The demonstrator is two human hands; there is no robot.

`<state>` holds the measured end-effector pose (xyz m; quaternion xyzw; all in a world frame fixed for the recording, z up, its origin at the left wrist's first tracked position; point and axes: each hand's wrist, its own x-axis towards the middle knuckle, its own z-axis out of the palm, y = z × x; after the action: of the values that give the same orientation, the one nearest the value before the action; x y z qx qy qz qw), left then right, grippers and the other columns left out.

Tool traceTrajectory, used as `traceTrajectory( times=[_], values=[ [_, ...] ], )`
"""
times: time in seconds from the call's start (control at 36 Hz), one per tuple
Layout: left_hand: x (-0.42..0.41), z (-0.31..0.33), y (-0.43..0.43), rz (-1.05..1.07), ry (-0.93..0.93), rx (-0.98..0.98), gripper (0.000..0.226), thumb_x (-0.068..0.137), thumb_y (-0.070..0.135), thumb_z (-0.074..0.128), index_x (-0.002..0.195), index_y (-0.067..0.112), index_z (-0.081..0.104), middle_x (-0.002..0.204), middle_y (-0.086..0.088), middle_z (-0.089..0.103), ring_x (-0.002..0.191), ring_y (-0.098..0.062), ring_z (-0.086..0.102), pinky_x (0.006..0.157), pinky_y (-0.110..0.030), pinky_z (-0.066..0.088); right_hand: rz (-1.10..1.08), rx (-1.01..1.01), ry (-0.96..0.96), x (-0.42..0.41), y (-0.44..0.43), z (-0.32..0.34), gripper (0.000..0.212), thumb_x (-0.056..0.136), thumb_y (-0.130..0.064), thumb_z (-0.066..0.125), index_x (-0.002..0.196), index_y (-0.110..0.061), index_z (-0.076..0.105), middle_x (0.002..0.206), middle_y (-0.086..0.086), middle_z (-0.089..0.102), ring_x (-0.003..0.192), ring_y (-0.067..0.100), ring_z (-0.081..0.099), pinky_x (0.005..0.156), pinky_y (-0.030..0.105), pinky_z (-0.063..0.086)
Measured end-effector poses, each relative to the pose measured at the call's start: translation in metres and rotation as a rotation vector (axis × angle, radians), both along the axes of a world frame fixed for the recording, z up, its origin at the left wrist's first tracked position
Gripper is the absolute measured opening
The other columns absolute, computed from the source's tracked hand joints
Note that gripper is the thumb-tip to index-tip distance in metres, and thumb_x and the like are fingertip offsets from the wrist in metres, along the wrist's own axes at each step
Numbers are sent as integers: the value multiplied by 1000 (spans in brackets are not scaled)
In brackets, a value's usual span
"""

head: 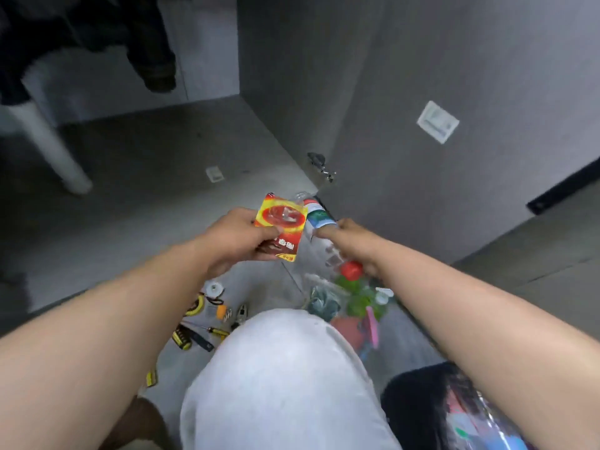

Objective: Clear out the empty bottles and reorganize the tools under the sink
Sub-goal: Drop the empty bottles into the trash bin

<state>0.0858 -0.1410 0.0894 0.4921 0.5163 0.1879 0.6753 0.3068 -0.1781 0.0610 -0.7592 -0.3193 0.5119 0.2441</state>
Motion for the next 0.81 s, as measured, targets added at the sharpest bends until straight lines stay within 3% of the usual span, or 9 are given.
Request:
traceTrajectory(
  times=[0.11,0.22,0.36,0.44,0.5,0.53,0.61,0.67,0.81],
  values=[
    [27,49,-23,-153,86,41,14,95,14,69,107,6,68,96,-12,78,81,-17,76,66,-27,63,70,-7,62,36,-62,54,57,82,-38,72,126,-11,49,96,15,53,74,27,58,55,30,50],
    [65,90,-57,-309,83,77,15,101,15,61,113,8,66,107,-13,77,87,-18,74,72,-29,63,92,-66,22,77,-129,99,48,89,-44,67,126,-25,43,110,14,58,67,17,73,39,23,42],
    [121,119,-118,-428,58,114,18,105,14,52,117,6,61,103,-12,74,83,-18,70,64,-28,60,73,-122,-33,125,-216,145,48,90,-41,70,126,-23,43,112,19,58,64,20,74,38,23,47],
    [147,120,-158,-473,49,124,18,105,14,49,119,6,59,107,-15,73,83,-20,71,61,-29,60,65,-168,-54,150,-264,160,47,85,-40,73,123,-26,49,115,20,66,86,30,76,65,34,58],
    [158,113,-182,-498,72,189,18,105,16,49,116,9,61,106,-13,74,87,-22,71,62,-30,58,60,-205,-63,165,-293,164,52,81,-40,74,124,-26,50,119,20,69,105,36,72,97,49,47],
    [161,106,-190,-512,118,292,16,104,19,50,112,11,62,104,-11,73,89,-22,72,64,-32,58,54,-220,-64,171,-306,164,53,81,-39,74,126,-25,50,118,20,70,105,34,71,98,49,45],
    [161,88,-204,-617,266,650,14,102,26,53,104,15,61,100,-2,70,92,-20,67,76,-34,54,37,-314,-95,181,-337,157,54,82,-33,72,129,-15,53,100,17,70,77,26,71,67,32,54],
    [158,83,-207,-697,290,719,13,101,28,55,102,17,63,101,-1,70,94,-19,65,83,-37,54,54,-397,-163,183,-351,144,49,86,-32,69,126,-7,55,90,12,64,66,24,63,50,25,48],
    [153,82,-210,-764,260,741,9,99,30,61,93,23,62,91,8,70,88,-11,68,70,-28,53,-35,-431,-269,165,-368,90,49,80,-34,71,116,-2,60,89,18,69,71,29,62,58,31,50]
  ],
)
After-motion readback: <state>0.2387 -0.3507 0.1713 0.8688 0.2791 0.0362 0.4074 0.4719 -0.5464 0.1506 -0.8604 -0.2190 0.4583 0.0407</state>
